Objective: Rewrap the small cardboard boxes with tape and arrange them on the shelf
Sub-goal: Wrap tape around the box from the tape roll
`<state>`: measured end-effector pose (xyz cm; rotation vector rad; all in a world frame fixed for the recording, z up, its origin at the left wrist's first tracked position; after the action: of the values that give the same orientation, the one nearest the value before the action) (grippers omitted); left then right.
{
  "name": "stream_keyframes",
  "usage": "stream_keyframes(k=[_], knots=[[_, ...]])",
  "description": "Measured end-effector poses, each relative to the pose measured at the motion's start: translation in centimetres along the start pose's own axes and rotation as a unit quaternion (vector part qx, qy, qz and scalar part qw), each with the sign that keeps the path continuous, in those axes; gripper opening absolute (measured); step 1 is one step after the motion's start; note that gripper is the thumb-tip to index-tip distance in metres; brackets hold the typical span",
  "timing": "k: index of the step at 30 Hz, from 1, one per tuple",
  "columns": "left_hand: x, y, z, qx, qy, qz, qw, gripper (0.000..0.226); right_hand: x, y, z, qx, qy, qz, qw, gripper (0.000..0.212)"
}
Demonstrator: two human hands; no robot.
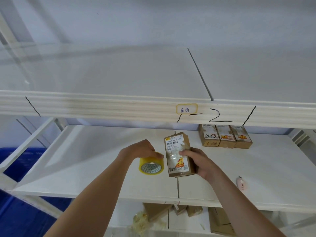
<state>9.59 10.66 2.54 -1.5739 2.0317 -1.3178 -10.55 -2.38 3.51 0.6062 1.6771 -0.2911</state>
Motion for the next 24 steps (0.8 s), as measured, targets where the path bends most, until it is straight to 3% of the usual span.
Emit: stream_keyframes(k=[7,11,17,24], knots=[[0.3,0.6,-0.2,0.009,0.022,0.038,0.999,0.058,0.7,-0.4,-0.1,0.003,0.009,0.031,0.999,0.036],[0.7,0.9,-0.7,-0.003,0.035,0.004,0.999,0.061,1.2,0.0,-0.4,0.009,0.026,0.109,0.994,0.036],[1.1,0.4,-1.8,-0.025,0.069,-0.010,0.997,0.053,0.8,0.5,-0.7,0.000,0.024,0.155,0.988,0.037],[0.4,0.8,-1.7,0.003,0.079,-0.036,0.996,0.056,1.4,0.0,0.4,-0.020,0.030,0.030,0.999,0.038]])
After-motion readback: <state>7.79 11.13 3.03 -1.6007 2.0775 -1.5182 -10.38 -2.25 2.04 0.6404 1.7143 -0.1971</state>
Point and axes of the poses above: each hand's wrist, its own z-axis towards the middle knuckle, its own y-axis out of the palm, x = y × z, the point moved 3 cm from there along z, towards the middle knuckle, and after that the axes turned 15 degrees about -y, right-handed, at the moved point
